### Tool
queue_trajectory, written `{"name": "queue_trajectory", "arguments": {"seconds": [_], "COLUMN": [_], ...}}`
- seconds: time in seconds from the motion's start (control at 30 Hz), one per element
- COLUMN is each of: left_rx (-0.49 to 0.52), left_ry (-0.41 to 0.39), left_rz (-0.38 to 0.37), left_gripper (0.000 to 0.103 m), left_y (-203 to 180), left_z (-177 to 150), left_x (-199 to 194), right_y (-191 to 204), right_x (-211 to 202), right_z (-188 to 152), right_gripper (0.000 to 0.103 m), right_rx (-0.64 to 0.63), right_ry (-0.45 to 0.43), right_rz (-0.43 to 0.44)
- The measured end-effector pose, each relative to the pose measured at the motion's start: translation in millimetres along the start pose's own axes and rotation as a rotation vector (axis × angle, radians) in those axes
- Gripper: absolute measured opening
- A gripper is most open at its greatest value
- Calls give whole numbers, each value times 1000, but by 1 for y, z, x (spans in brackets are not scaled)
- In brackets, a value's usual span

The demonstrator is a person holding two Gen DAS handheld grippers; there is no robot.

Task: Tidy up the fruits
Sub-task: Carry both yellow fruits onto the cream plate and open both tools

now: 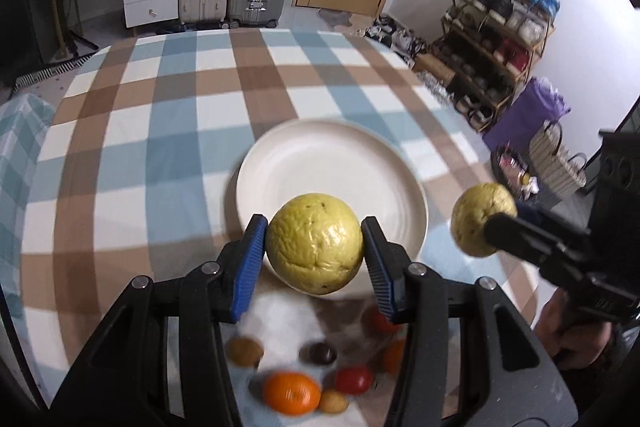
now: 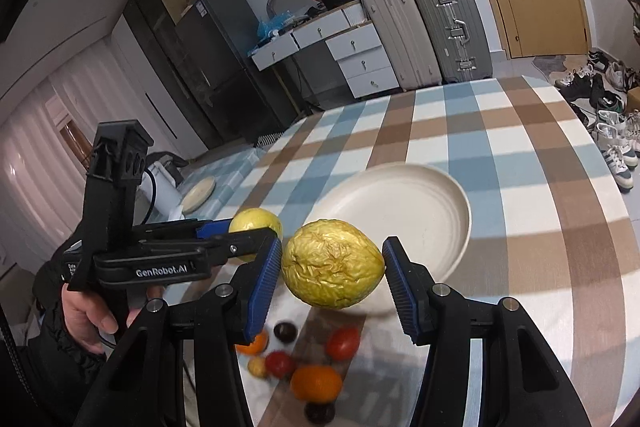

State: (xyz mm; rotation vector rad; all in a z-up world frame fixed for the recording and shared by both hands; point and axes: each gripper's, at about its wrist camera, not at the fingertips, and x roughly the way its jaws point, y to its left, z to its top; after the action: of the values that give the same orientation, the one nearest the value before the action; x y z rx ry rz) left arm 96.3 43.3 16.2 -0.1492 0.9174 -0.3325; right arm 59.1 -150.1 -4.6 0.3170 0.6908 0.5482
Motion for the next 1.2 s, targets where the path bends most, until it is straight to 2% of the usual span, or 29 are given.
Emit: {"name": "queue_trajectory", "arguments": {"seconds": [0.1,0.27,0.4,0.63,0.9,1.0,1.07,1.2], "left_rx": [-42,-82,-111,-137,-204,-220,-223,-224], "left_ry": [13,42,96,137,146,133,115,96], "left_rz": [-53,-97,-135,-139,-168,-181,-174,-194], "left_gripper": [45,45,45,45,47,59,78,79], "left_y": [8,17,24,32,36,36,34,26], "left_z": [27,65,80,85,84,88,90,89], "left_x": [19,64,105,156,184,184,178,162], "right_y": [-13,-34,-54,-79,-95,-94,-92,-88], "right_x": [12,46,84,127,148,148,143,123], "right_z": [18,44,60,62,56,57,60,63], "right_gripper": [53,53,53,53,54,56,70,78], "right_rx": [31,49,63,68,106,104,103,102], "right_ry": [-8,25,77,141,177,167,160,109], "right_rz": [26,22,15,-9,-41,-30,-45,-56]}}
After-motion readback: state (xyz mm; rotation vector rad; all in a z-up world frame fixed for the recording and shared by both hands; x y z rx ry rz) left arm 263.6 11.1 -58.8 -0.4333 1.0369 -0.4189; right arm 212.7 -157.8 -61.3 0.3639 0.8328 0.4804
